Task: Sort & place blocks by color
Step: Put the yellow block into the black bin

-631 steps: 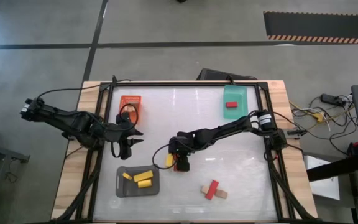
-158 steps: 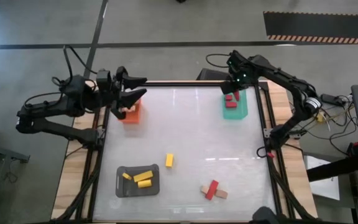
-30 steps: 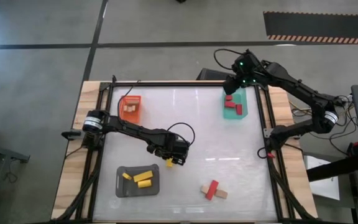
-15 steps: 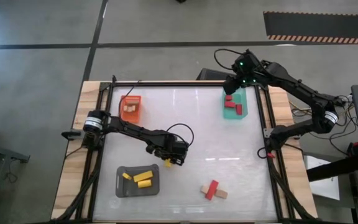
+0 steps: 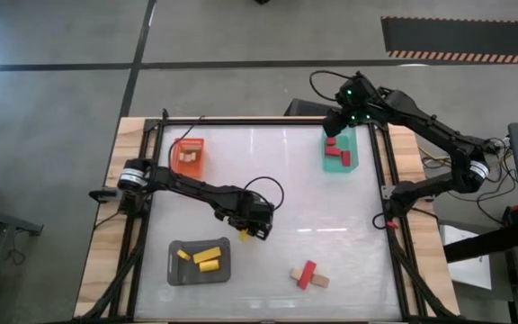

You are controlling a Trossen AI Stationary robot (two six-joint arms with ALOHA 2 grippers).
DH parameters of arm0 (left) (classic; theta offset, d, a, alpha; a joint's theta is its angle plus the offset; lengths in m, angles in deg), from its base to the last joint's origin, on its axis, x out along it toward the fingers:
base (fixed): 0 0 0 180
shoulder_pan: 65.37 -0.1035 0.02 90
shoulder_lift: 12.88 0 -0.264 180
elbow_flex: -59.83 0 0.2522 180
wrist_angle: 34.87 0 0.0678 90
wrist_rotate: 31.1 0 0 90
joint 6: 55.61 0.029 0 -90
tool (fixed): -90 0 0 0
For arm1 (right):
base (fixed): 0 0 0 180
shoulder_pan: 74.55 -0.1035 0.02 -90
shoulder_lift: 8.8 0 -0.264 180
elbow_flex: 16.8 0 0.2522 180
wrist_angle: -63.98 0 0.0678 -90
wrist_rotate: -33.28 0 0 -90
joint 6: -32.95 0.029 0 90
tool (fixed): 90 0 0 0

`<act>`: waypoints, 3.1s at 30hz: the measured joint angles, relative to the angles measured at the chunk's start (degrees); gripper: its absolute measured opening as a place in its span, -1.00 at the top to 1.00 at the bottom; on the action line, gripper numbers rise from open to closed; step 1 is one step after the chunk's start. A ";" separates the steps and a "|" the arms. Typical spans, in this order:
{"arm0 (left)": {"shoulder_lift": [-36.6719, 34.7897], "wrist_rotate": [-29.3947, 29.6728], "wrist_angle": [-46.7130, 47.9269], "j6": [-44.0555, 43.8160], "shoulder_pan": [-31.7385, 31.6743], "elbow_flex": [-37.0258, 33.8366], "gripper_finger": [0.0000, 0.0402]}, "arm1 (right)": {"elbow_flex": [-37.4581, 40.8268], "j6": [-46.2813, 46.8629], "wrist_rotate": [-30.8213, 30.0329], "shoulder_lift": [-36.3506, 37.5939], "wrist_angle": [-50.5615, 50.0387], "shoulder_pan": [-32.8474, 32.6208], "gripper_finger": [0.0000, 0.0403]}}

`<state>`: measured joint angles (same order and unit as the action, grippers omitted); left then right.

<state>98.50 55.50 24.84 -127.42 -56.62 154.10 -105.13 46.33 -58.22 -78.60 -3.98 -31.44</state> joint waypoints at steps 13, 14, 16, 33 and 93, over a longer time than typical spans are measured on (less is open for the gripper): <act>-2.99 2.69 7.93 26.39 -0.97 7.77 0.36 | 0.00 1.55 -0.02 0.00 0.04 0.02 0.36; -3.51 2.84 8.66 29.83 -1.10 8.24 0.36 | 0.00 1.85 -0.04 0.00 0.07 0.00 0.36; -4.35 3.39 10.79 36.53 -1.28 9.02 0.36 | 0.00 2.40 -0.02 0.00 0.08 0.00 0.36; -18.10 12.69 15.47 65.15 -1.25 8.74 0.36 | 0.00 4.13 -0.17 0.00 0.59 0.02 0.36; -20.29 -3.00 2.06 30.14 28.11 -17.95 0.36 | 0.00 7.21 -0.07 -0.04 0.73 0.00 0.36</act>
<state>78.21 52.51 26.90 -97.28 -28.51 136.15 -105.13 53.55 -58.29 -78.65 -3.24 -31.44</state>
